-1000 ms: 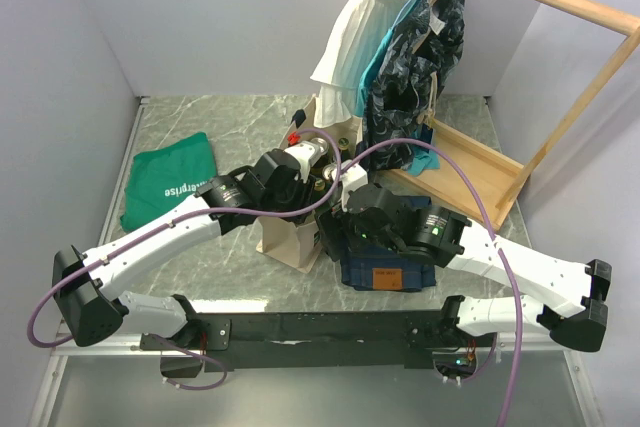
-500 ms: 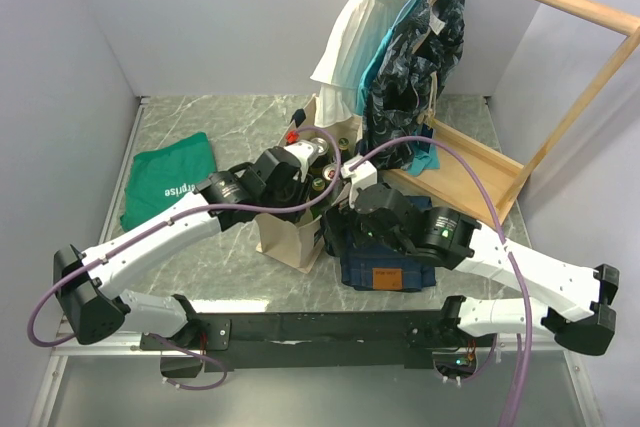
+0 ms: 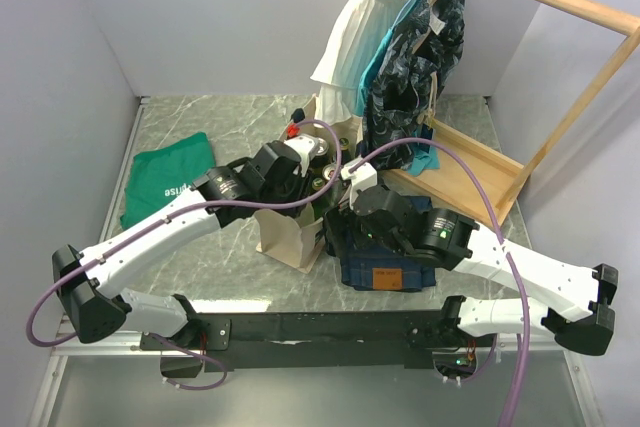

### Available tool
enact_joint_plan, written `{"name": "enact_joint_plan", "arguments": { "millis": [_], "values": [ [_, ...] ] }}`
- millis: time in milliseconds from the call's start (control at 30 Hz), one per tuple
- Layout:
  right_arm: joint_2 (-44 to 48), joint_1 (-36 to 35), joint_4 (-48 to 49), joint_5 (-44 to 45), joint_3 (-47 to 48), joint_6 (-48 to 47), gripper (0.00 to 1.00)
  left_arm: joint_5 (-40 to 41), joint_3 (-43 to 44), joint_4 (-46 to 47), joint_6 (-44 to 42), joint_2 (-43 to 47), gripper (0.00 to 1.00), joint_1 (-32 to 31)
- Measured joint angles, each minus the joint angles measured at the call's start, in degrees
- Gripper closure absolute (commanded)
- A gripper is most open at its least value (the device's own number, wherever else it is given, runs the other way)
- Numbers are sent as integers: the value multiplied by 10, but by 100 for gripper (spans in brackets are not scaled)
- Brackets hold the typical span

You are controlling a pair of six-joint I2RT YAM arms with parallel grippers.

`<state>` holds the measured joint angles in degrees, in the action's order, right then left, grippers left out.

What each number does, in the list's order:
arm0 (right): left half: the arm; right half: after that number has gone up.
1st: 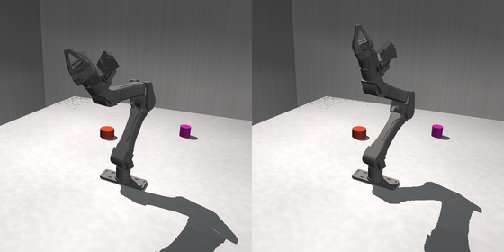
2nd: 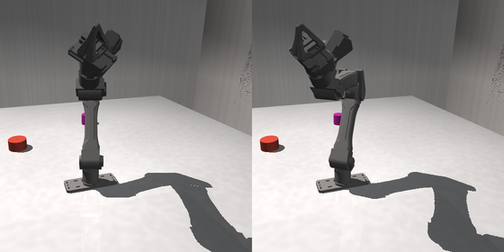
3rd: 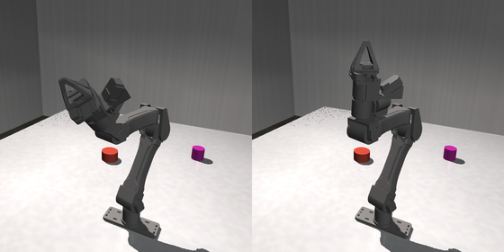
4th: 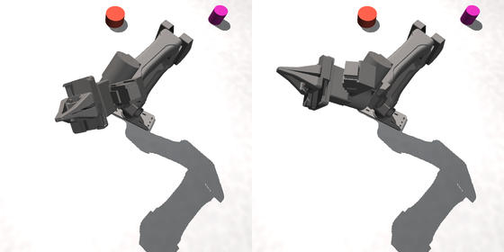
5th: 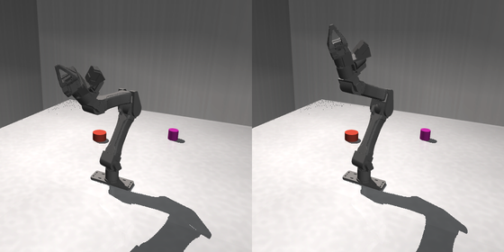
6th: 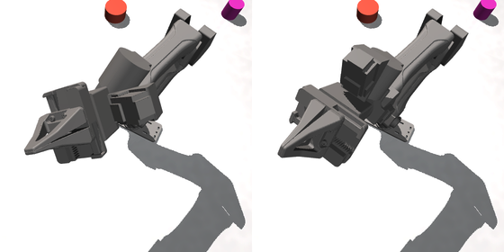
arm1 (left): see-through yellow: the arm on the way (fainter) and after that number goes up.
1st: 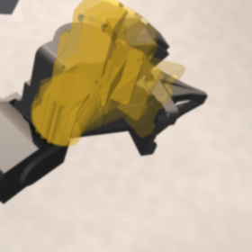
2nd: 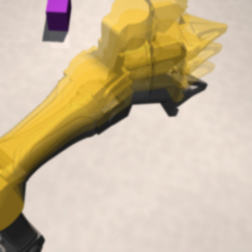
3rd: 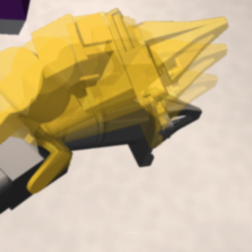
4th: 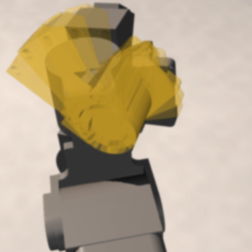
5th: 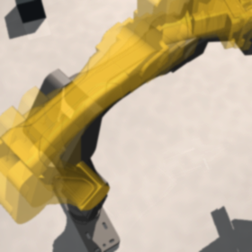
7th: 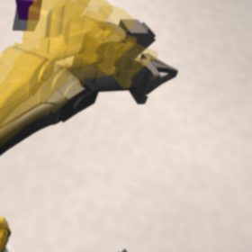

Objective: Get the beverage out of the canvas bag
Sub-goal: Take out the drink from the canvas bag.

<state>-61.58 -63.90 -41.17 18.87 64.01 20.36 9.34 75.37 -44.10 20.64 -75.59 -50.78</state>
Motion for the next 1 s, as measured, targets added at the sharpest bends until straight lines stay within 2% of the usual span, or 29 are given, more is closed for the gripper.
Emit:
{"name": "enact_joint_plan", "arguments": {
  "millis": [700,1000],
  "values": [
    [0,0,0,6,0,2,0,0,37,-15,-3,17,99,-1],
    [0,0,0,11,-1,2,0,-1,108,-64,-17,10,99,-1]
  ]
}}
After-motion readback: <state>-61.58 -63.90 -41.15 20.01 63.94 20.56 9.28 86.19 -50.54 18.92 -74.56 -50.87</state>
